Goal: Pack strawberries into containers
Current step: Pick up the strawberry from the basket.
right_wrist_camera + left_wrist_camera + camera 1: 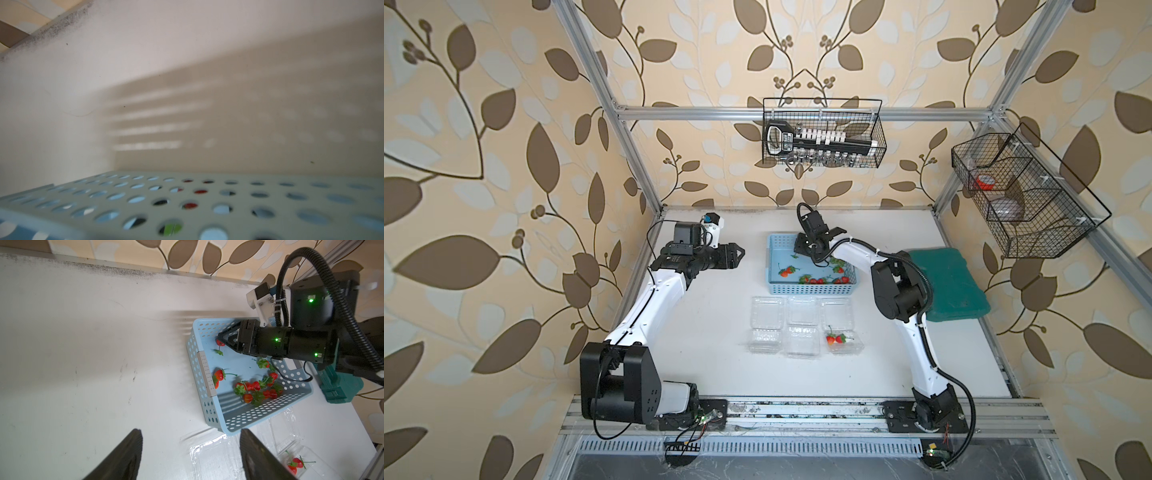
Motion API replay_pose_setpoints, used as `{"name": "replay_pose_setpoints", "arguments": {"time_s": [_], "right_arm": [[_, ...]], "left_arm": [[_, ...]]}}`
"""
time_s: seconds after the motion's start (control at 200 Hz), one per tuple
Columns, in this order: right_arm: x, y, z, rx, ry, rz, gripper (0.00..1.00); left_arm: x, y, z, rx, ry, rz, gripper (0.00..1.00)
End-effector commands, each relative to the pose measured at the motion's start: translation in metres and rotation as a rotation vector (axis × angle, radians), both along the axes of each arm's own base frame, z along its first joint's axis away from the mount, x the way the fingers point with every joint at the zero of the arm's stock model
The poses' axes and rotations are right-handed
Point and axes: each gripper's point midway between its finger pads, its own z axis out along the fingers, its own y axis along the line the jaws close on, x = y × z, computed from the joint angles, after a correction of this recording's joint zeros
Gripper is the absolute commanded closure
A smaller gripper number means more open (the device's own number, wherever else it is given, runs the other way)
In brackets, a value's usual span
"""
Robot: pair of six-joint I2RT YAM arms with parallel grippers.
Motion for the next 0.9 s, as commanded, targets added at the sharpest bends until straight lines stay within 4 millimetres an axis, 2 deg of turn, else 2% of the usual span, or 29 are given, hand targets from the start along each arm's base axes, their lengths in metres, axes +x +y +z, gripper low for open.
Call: {"name": "replay_pose_setpoints", "arguments": {"time_s": [0.0, 0.155, 0.395, 0.9], "right_arm": [[0.000, 0.004, -0.012, -0.034, 0.016, 0.000, 0.52], [-0.001, 0.004, -0.018, -0.045, 0.025, 0.001, 0.54], [-0.004, 0.001, -0.018, -0.064, 0.029, 0.005, 0.64], [-0.018, -0.011, 0.000, -0.103, 0.013, 0.023, 0.81]], "left_arm": [[0.004, -0.006, 0.017, -0.007, -0.042, -0.022, 0.24], [0.004, -0.006, 0.018, -0.007, -0.043, -0.021, 0.24], [0.004, -0.006, 0.018, -0.006, -0.046, -0.020, 0.24], [0.004, -0.006, 0.019, -0.004, -0.047, -0.019, 0.24]]}}
